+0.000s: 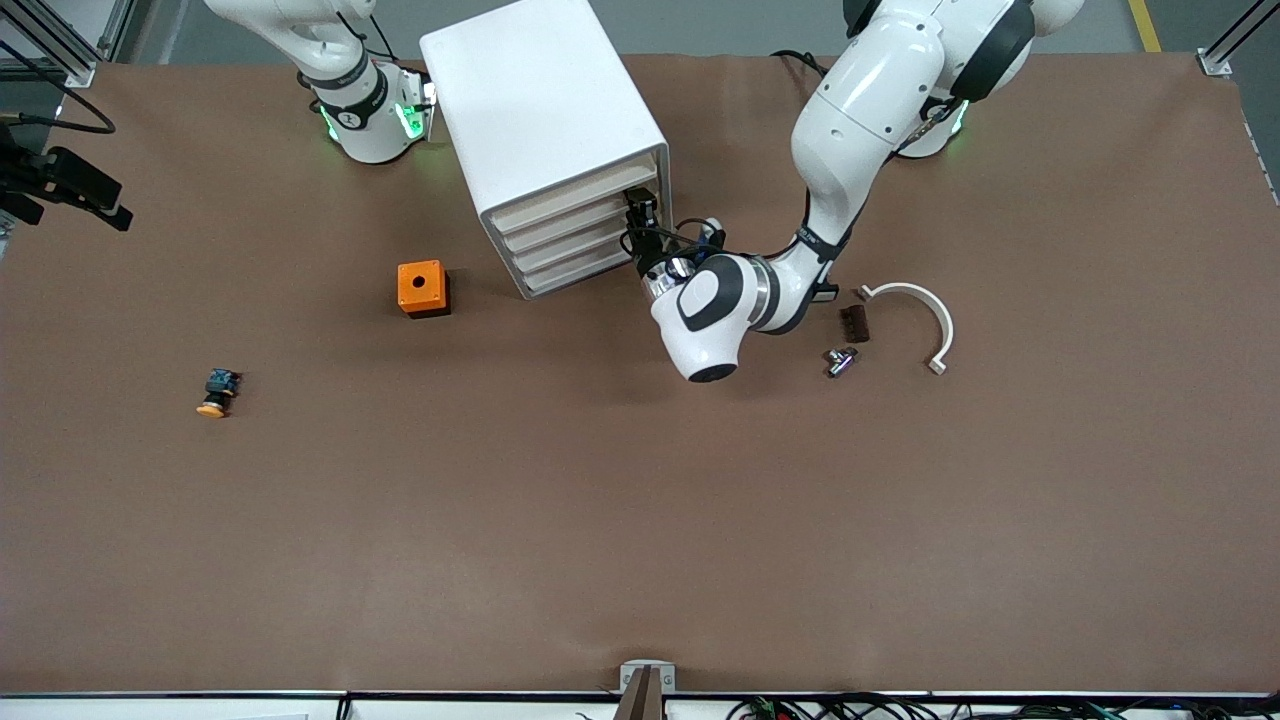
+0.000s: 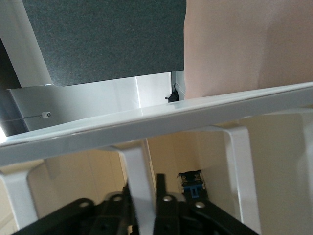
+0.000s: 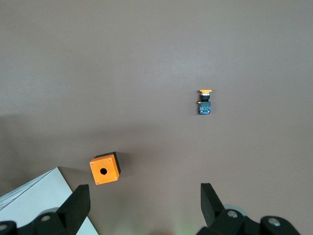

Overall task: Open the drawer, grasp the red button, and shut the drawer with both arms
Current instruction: 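Grasp the drawer front with the left gripper and pull it open, then release the drawer and draw the left gripper back from it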

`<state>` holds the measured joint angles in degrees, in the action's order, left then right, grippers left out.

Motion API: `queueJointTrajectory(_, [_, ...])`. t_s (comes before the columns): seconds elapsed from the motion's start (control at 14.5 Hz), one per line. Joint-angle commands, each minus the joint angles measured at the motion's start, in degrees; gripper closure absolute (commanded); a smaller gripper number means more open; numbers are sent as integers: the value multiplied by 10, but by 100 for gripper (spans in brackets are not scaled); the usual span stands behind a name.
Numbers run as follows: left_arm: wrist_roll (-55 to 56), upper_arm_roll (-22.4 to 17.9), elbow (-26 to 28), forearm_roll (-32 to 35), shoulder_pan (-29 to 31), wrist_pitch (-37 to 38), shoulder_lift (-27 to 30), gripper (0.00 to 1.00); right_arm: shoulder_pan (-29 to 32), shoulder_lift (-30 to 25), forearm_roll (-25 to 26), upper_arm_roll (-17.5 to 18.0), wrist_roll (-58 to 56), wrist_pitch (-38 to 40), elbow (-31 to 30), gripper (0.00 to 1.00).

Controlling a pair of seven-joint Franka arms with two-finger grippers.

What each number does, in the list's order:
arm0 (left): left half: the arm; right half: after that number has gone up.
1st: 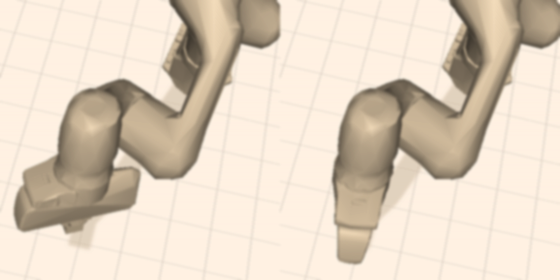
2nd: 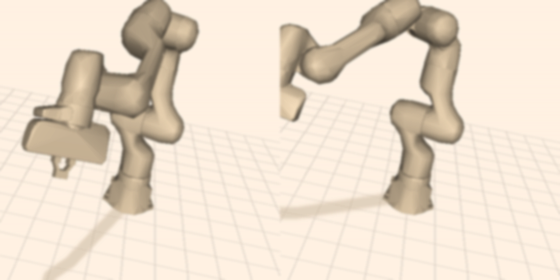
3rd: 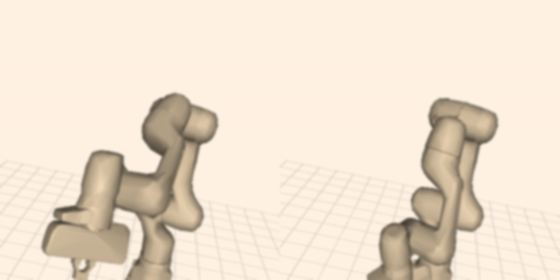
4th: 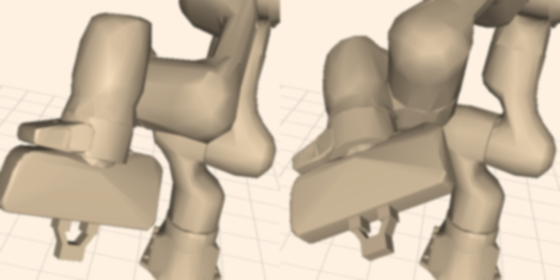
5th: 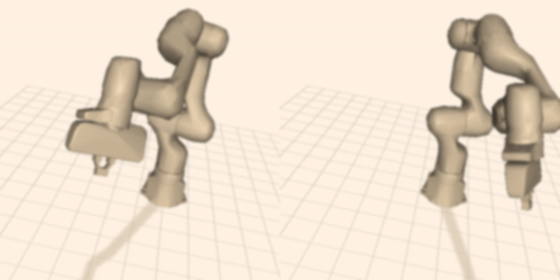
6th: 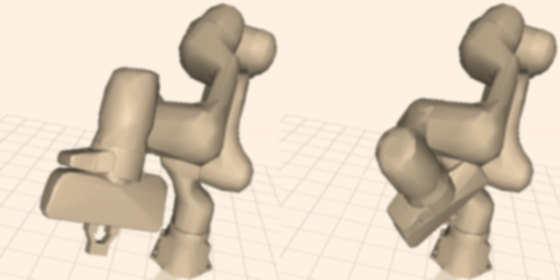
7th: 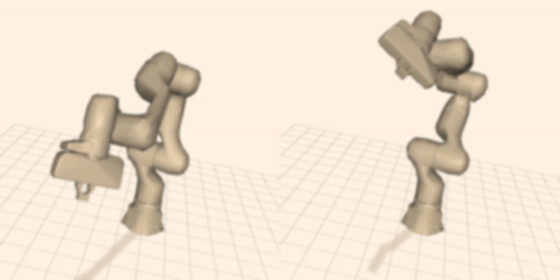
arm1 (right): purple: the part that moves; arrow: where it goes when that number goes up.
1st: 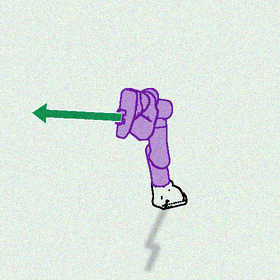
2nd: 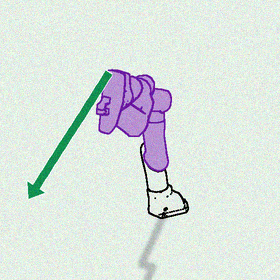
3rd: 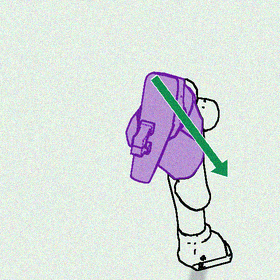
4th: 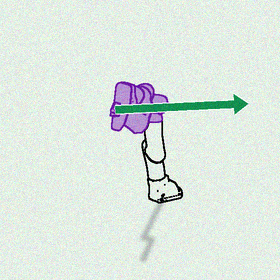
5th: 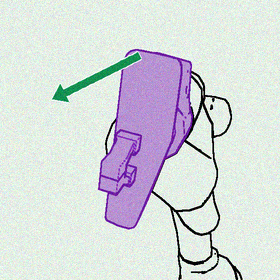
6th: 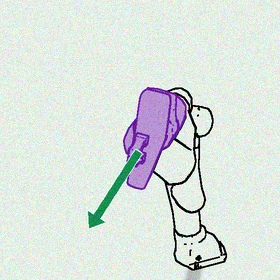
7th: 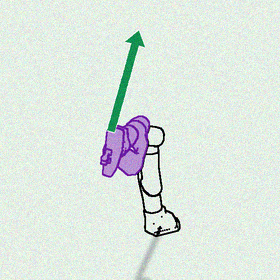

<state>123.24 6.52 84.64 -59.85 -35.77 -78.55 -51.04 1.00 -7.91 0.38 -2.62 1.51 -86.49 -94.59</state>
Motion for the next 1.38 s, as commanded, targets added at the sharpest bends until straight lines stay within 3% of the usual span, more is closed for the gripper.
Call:
queueJointTrajectory(0.0, [12,-3,-3,-17,-1,6,0,94,6,-6,7,4,-2,-3,-5,0])
queueJointTrajectory(0.28, [14,-8,-4,-24,9,6,1,94,5,-5,7,4,-2,-3,-5,0])
queueJointTrajectory(1.1, [12,-13,-25,-26,127,1,3,91,3,-5,7,4,-2,-3,-4,0])
queueJointTrajectory(1.24, [14,-26,-26,-29,133,1,5,90,4,-5,7,4,-2,-3,-4,0])
queueJointTrajectory(1.31, [9,-27,-26,-27,138,1,6,83,3,-5,7,4,-2,-3,-3,0])
